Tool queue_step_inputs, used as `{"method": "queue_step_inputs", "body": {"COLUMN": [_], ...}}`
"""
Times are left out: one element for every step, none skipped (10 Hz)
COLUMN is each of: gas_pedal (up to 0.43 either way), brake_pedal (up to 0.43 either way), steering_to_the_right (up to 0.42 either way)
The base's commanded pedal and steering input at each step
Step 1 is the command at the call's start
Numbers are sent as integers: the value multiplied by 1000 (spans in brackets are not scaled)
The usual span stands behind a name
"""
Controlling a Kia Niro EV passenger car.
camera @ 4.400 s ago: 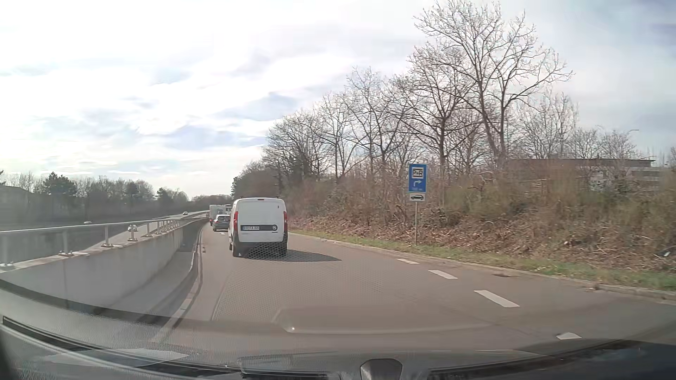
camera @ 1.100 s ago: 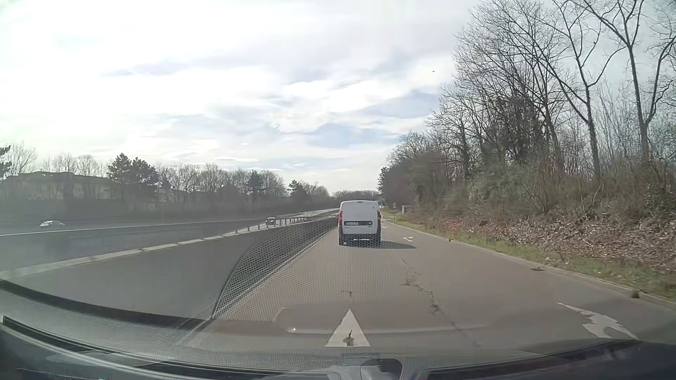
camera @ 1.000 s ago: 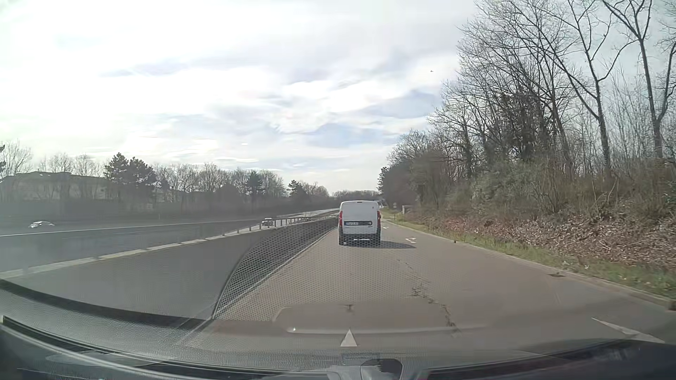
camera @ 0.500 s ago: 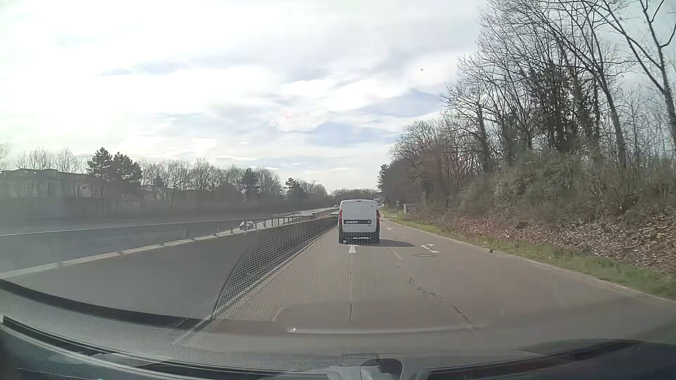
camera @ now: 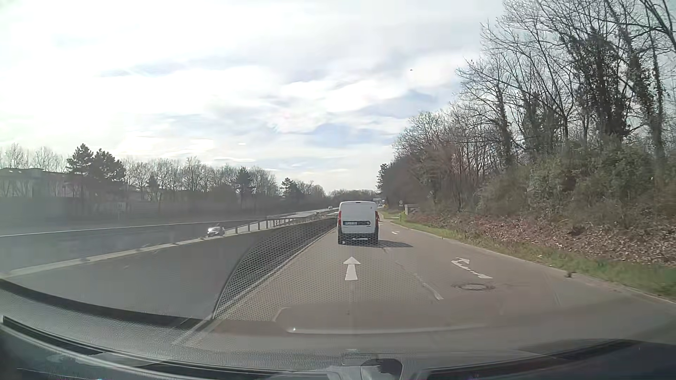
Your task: Follow the waypoints while adhering to traffic rules and regulations
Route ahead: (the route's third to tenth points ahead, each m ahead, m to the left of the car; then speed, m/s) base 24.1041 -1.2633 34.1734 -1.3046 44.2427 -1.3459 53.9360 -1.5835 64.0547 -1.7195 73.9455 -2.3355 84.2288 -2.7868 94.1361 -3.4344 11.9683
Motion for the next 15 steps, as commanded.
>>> {"method": "queue_step_inputs", "body": {"gas_pedal": [228, 220, 220, 220, 220, 220, 220, 209, 197, 197, 189, 169, 169, 169, 157], "brake_pedal": [0, 0, 0, 0, 0, 0, 0, 0, 0, 0, 0, 0, 0, 0, 0], "steering_to_the_right": [3, 3, 3, 3, 3, 3, 3, 3, 3, 3, 3, 3, 3, 3, 3]}}
